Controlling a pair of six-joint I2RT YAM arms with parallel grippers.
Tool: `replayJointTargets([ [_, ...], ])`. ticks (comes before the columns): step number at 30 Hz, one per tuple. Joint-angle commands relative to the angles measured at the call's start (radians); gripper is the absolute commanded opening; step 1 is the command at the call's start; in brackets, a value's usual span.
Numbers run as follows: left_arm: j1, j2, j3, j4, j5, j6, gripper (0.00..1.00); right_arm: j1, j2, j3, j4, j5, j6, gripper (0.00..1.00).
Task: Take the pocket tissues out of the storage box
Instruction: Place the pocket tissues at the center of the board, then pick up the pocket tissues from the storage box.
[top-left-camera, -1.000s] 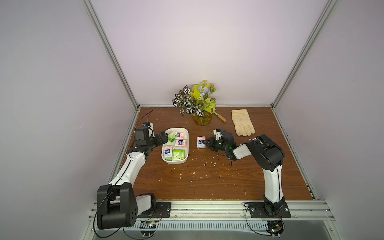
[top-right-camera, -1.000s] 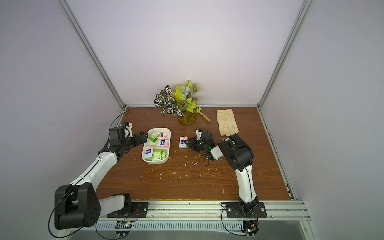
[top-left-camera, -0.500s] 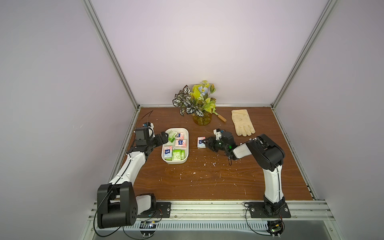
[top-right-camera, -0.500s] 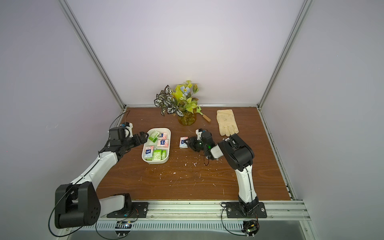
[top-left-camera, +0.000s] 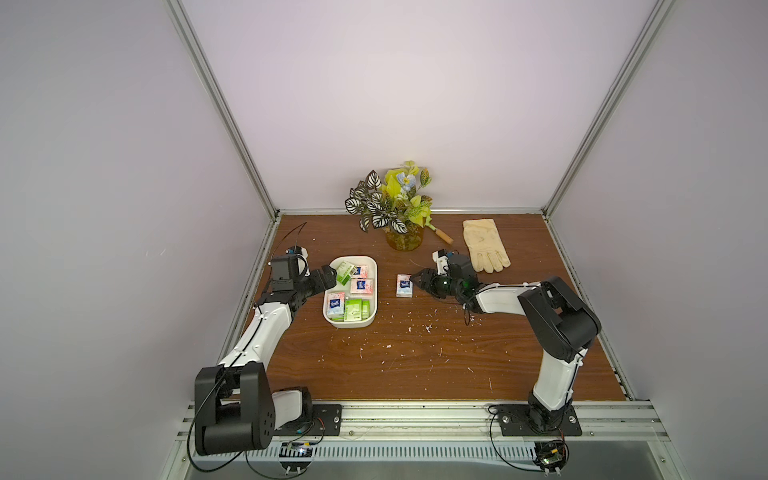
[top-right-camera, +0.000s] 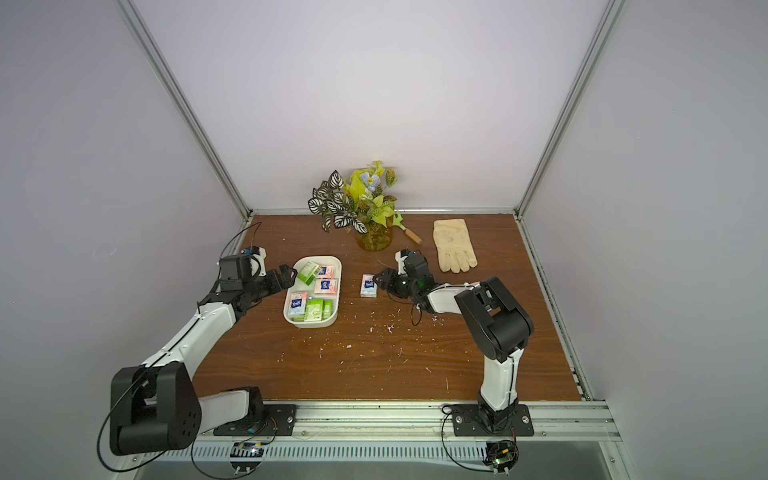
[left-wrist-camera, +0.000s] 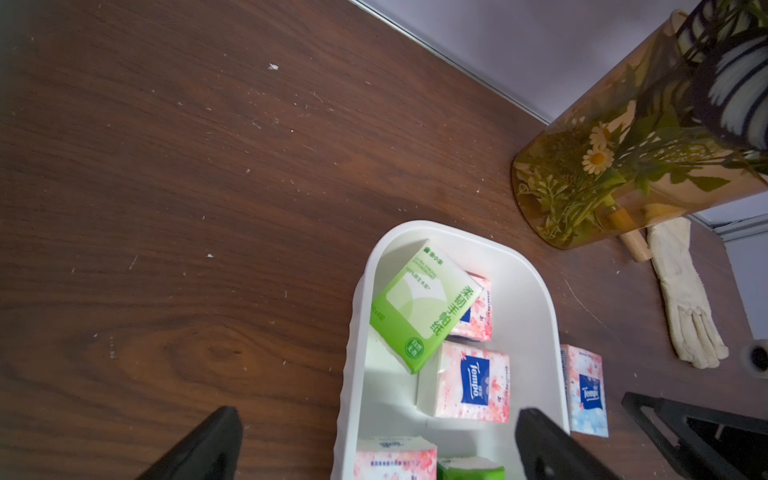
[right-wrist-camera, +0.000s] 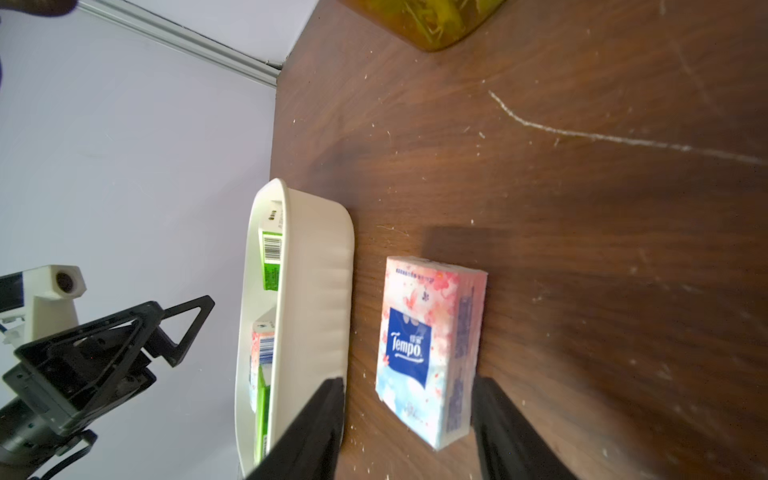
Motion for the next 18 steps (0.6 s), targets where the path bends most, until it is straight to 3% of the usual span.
replayJointTargets([
  [1,0.010,0.007,0.028,-0.038,0.004,-0.008,0.97,0.001,-0.069,0.075,-0.143,0.029,-0.126,0.56],
  [5,0.011,0.016,0.023,-0.050,0.038,-0.009,0.90,0.027,-0.119,0.102,-0.157,0.020,-0.099,0.56],
  [9,0.011,0.026,0.003,-0.046,0.042,-0.019,0.85,0.091,-0.133,0.101,-0.020,0.027,0.069,0.56],
  [13,0.011,0.035,-0.023,-0.011,0.045,-0.035,0.81,0.171,-0.074,0.177,0.065,0.054,0.221,0.57],
  [18,0.010,0.076,-0.020,0.017,0.056,-0.041,0.76,0.258,0.038,0.333,0.015,0.145,0.323,0.59],
])
